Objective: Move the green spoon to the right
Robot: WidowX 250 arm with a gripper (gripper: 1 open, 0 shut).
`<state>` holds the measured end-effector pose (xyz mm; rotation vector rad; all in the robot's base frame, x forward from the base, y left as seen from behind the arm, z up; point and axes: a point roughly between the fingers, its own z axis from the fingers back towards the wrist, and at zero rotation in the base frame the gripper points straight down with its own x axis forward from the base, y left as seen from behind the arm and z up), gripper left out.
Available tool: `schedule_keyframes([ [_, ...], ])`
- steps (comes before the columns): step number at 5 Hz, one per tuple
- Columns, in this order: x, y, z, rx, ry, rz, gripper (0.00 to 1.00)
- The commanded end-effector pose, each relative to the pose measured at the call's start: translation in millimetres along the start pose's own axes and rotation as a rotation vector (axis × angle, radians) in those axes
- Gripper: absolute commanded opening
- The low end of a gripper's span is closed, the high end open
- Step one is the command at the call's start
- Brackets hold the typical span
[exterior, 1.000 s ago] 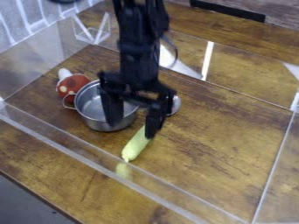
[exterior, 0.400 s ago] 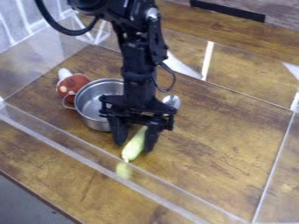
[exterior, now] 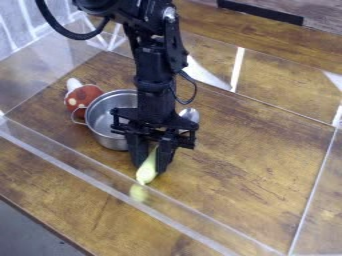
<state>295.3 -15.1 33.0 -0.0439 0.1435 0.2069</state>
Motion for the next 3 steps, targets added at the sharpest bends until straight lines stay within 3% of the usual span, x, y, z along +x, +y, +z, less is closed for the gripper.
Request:
schedule_keyframes([
  [1, 4.8, -4.8, 34.1, -0.026, -0.086, -0.06, 0.0],
  [3, 5.1, 1.2, 18.4, -0.034, -0.089, -0.203, 0.0],
])
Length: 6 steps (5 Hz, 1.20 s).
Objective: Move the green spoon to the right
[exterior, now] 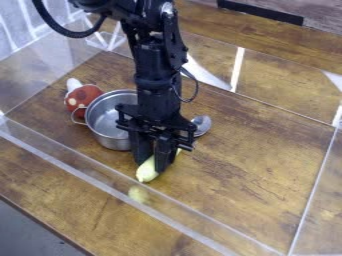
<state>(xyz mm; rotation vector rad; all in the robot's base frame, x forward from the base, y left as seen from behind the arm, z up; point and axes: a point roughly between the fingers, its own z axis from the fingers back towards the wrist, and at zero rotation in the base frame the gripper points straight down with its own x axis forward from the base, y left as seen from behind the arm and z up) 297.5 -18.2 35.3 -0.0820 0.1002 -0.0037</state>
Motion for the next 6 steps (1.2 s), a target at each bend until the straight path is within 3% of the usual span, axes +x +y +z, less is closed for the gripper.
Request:
schedule_keyframes([
  [1, 4.3, 13.6, 19.4, -0.006, -0.057, 0.03, 0.0],
  [2, 4.4, 20.1, 21.8, -0.013, -0.062, 0.053, 0.0],
  [5, 21.7, 29.3, 13.6, -0.021, -0.055, -0.154, 0.0],
  [6, 24.6, 29.4, 13.0, -0.028, -0.056, -0.166, 0.0],
])
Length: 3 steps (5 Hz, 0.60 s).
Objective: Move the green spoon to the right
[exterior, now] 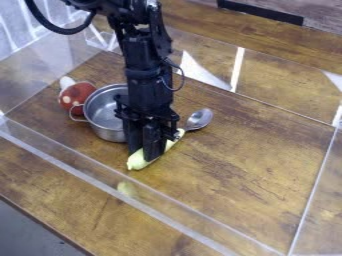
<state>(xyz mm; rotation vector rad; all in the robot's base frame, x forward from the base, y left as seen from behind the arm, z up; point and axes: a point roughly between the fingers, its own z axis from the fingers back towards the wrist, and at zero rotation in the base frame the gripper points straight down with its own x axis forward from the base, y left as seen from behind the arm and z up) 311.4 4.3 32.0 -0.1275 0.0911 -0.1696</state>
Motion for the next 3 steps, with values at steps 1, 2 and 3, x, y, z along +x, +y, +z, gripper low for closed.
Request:
schedule_keyframes([
  [1, 11.9, 9.4, 12.7, 0.007, -0.054, -0.008, 0.0],
  [2, 19.6, 1.9, 12.1, -0.002, -0.075, -0.024, 0.0],
  [3, 26.7, -13.5, 12.5, -0.011, -0.092, -0.067, 0.0],
])
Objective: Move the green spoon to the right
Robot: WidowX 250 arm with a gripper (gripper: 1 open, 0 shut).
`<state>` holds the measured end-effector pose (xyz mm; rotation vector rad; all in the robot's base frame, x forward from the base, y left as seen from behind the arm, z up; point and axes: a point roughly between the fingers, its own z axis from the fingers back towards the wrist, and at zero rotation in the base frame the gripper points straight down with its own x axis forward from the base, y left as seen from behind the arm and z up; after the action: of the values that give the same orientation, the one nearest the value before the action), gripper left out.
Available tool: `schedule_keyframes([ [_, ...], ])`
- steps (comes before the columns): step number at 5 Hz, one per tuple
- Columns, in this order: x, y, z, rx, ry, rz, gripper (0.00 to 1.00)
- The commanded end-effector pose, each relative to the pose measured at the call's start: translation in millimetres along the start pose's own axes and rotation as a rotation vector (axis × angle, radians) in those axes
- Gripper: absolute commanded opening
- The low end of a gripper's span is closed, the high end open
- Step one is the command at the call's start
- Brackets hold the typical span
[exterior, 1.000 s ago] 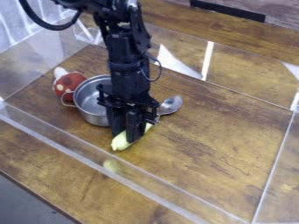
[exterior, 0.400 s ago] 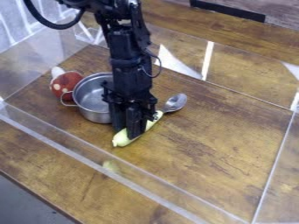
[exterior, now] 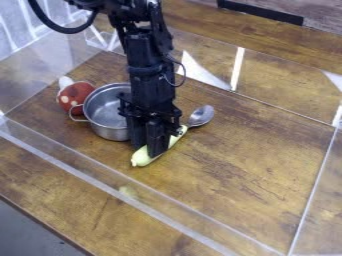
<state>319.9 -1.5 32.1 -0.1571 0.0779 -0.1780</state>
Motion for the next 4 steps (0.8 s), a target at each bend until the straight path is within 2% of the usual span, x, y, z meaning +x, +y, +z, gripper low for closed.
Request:
schedule_keyframes([
  [1, 21.8, -22.3, 11.1, 0.008, -0.088, -0.092, 0.0],
  [3, 30.8, -43.1, 17.4, -0.008, -0.112, -0.146, 0.0],
  [4, 52.0, -68.5, 19.8, -0.01, -0.135, -0.247, 0.0],
])
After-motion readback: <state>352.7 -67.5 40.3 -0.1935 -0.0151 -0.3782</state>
